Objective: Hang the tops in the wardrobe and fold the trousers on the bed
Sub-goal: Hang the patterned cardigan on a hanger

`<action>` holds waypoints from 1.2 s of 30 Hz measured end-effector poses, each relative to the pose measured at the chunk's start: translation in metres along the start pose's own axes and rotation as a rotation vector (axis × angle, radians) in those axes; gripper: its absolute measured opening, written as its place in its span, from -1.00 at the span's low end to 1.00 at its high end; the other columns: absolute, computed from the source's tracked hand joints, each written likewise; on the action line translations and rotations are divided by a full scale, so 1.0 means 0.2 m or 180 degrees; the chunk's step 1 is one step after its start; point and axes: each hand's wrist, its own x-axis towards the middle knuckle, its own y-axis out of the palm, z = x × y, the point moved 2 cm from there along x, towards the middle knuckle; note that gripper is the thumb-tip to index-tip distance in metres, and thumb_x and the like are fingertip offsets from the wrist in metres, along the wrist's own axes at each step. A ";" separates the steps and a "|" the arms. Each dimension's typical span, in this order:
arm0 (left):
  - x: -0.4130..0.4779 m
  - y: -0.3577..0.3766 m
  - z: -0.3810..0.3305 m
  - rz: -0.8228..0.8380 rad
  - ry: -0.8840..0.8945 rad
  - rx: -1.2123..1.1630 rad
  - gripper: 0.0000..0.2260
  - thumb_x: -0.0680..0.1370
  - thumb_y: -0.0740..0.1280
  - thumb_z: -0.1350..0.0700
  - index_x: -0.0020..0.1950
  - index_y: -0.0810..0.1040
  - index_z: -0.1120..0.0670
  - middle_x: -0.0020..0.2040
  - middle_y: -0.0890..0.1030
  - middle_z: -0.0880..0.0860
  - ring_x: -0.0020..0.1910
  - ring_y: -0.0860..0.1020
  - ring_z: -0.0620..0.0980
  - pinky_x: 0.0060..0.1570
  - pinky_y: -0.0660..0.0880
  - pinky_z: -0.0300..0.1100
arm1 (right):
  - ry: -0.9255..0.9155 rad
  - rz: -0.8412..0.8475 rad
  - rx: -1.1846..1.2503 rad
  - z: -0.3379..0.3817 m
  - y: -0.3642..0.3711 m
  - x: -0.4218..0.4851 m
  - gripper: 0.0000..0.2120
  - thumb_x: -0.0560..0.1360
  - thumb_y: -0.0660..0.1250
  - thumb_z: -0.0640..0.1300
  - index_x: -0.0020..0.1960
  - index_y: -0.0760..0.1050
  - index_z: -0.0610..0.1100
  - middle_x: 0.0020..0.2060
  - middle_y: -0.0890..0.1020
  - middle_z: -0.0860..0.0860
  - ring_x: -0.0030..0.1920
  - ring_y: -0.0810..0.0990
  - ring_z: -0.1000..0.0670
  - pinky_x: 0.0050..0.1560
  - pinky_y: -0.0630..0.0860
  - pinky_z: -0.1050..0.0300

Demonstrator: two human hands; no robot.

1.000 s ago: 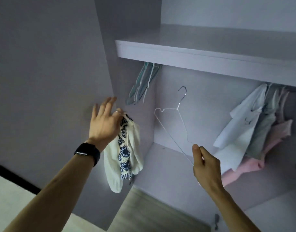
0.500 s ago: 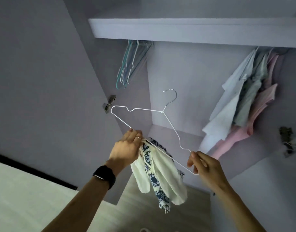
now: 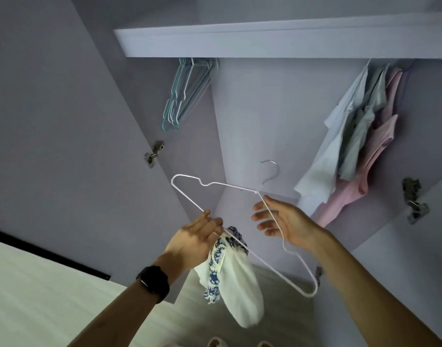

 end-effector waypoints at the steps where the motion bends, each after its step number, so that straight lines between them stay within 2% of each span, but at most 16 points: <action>1: 0.00 0.01 -0.02 0.0088 0.0089 -0.0066 -0.57 0.64 0.01 0.29 0.01 0.70 0.19 0.08 0.69 0.12 0.00 0.66 0.09 0.31 0.51 0.02 | -0.0001 -0.0021 0.0069 0.05 0.02 0.02 -0.63 0.47 0.34 0.15 -0.04 0.59 -0.17 -0.20 0.68 -0.08 -0.30 0.62 -0.01 -0.29 0.51 0.18; 3: 0.00 0.05 -0.05 0.0276 0.0135 -0.0147 -0.64 0.61 0.09 0.29 0.04 0.70 0.18 0.10 0.68 0.11 0.02 0.65 0.08 0.30 0.53 0.01 | 0.0096 -0.0105 -0.0075 0.14 0.04 0.05 -0.67 0.51 0.36 0.13 -0.11 0.57 -0.16 -0.36 0.58 -0.01 -0.45 0.48 0.07 -0.46 0.40 0.27; 5: 0.00 0.08 -0.05 0.0440 -0.0003 -0.0293 -0.77 0.47 0.35 0.31 0.09 0.67 0.16 0.16 0.65 0.08 0.07 0.63 0.06 0.22 0.57 -0.01 | 0.0242 -0.0029 -0.0254 0.17 0.07 0.07 -0.70 0.60 0.30 0.10 -0.13 0.50 -0.12 -0.47 0.36 0.06 -0.55 0.26 0.13 -0.58 0.16 0.31; 7: -0.01 0.09 -0.05 0.0687 -0.0531 -0.0586 -0.74 0.42 0.48 0.26 0.09 0.63 0.12 0.31 0.56 0.04 0.12 0.61 0.04 0.00 0.65 -0.04 | 0.0260 0.0026 -0.0343 0.17 0.09 0.08 -0.68 0.66 0.21 0.07 -0.20 0.40 -0.07 -0.49 0.21 0.08 -0.57 0.12 0.14 -0.60 0.01 0.31; 10: 0.00 0.04 -0.05 0.0746 -0.1447 -0.0656 -0.89 0.53 0.46 0.10 0.02 0.61 0.04 0.51 0.34 -0.04 0.17 0.57 -0.05 -0.19 0.64 -0.09 | -0.0138 -0.0447 -0.0594 0.13 0.10 0.08 -0.61 0.68 0.17 0.00 -0.30 0.27 -0.05 -0.54 0.18 0.09 -0.58 0.10 0.11 -0.57 0.00 0.29; 12: 0.02 0.01 -0.04 0.0765 -0.1979 -0.0651 -0.90 0.56 0.43 0.01 0.01 0.63 0.00 0.40 0.43 -0.10 0.16 0.55 -0.05 -0.13 0.61 -0.07 | -0.0521 -0.0986 -0.0803 0.09 0.08 0.06 -0.58 0.68 0.17 0.01 -0.33 0.24 -0.04 -0.58 0.22 0.11 -0.55 0.16 0.07 -0.53 0.09 0.23; 14: 0.06 -0.03 -0.02 0.0990 -0.2669 -0.0885 -0.86 0.57 0.39 -0.07 0.02 0.66 -0.04 0.09 0.54 -0.15 0.08 0.54 -0.04 0.01 0.49 -0.13 | -0.0845 -0.1306 -0.1251 0.03 0.06 0.02 -0.56 0.67 0.18 0.08 -0.33 0.25 -0.05 -0.55 0.28 0.11 -0.46 0.25 0.02 -0.40 0.20 0.15; 16: 0.08 -0.05 0.00 0.1365 -0.3267 -0.1259 -0.85 0.56 0.39 -0.14 0.00 0.66 -0.10 -0.14 0.54 -0.22 -0.01 0.54 -0.09 0.01 0.44 -0.18 | -0.1050 -0.1345 -0.1677 -0.04 0.09 -0.03 -0.55 0.64 0.24 0.14 -0.32 0.27 -0.08 -0.49 0.35 0.10 -0.42 0.32 0.04 -0.32 0.27 0.11; 19: 0.13 -0.02 0.03 0.1374 -0.3815 -0.2016 -0.86 0.47 0.49 -0.15 -0.14 0.65 -0.12 -0.25 0.65 -0.22 -0.11 0.61 -0.19 -0.10 0.52 -0.26 | -0.1365 -0.1057 -0.2019 -0.15 0.17 -0.07 -0.64 0.55 0.35 0.16 -0.27 0.44 -0.06 -0.41 0.52 0.12 -0.33 0.49 0.13 -0.22 0.43 0.13; 21: 0.17 0.00 0.04 0.1284 -0.4016 -0.2353 -0.85 0.43 0.55 -0.11 -0.21 0.65 -0.10 -0.30 0.65 -0.19 -0.22 0.60 -0.27 -0.24 0.46 -0.42 | -0.1403 -0.0804 -0.2142 -0.21 0.22 -0.07 -0.82 0.50 0.44 0.16 -0.09 0.57 0.07 -0.21 0.66 0.21 -0.12 0.62 0.23 -0.04 0.52 0.26; 24: 0.25 0.00 0.04 0.1192 -0.4049 -0.2851 -0.82 0.42 0.56 -0.11 -0.23 0.67 -0.05 -0.41 0.62 -0.19 -0.39 0.54 -0.28 -0.28 0.41 -0.40 | -0.1644 -0.0862 -0.2422 -0.24 0.25 -0.05 -0.60 0.43 0.49 0.17 0.23 0.54 0.17 0.03 0.65 0.25 0.07 0.60 0.25 0.08 0.50 0.34; 27: 0.28 -0.02 0.04 0.1223 -0.3898 -0.3231 -0.82 0.44 0.56 -0.08 -0.20 0.70 0.01 -0.39 0.63 -0.17 -0.37 0.54 -0.27 -0.24 0.41 -0.38 | -0.1795 -0.1031 -0.2133 -0.18 0.23 -0.04 -0.71 0.45 0.53 0.09 0.15 0.60 0.12 -0.05 0.69 0.25 -0.01 0.64 0.25 0.04 0.56 0.28; 29: 0.28 -0.03 0.04 0.1161 -0.3828 -0.3457 -0.81 0.44 0.56 -0.03 -0.14 0.72 0.08 -0.34 0.65 -0.15 -0.35 0.56 -0.27 -0.24 0.41 -0.42 | -0.1668 -0.0965 -0.2054 -0.17 0.21 -0.02 -0.81 0.47 0.52 0.06 0.06 0.64 0.10 -0.11 0.70 0.27 -0.03 0.65 0.25 0.04 0.58 0.23; 32: 0.26 -0.05 0.06 0.1092 -0.3864 -0.3553 -0.83 0.43 0.57 0.02 -0.13 0.72 0.10 -0.30 0.68 -0.11 -0.31 0.59 -0.24 -0.23 0.43 -0.41 | -0.1597 -0.0803 -0.2135 -0.15 0.19 0.01 -0.85 0.52 0.47 0.03 0.05 0.65 0.02 -0.09 0.71 0.20 -0.02 0.65 0.19 0.02 0.58 0.21; 34: 0.24 -0.06 0.08 0.1085 -0.3922 -0.3536 -0.87 0.46 0.55 0.03 -0.13 0.71 0.07 -0.29 0.67 -0.10 -0.30 0.58 -0.20 -0.21 0.44 -0.35 | -0.1401 -0.0735 -0.1985 -0.13 0.17 0.02 -0.82 0.58 0.38 0.07 0.07 0.60 -0.03 -0.07 0.69 0.12 -0.04 0.66 0.12 -0.11 0.53 0.30; 36: 0.19 -0.07 0.13 0.1002 -0.3986 -0.3362 -0.87 0.50 0.52 0.00 -0.11 0.68 0.05 -0.27 0.66 -0.10 -0.29 0.57 -0.18 -0.21 0.43 -0.30 | -0.1146 -0.0802 -0.1597 -0.11 0.12 0.04 -0.84 0.63 0.30 0.06 0.06 0.53 -0.03 -0.06 0.65 0.09 -0.09 0.62 0.08 -0.19 0.43 0.29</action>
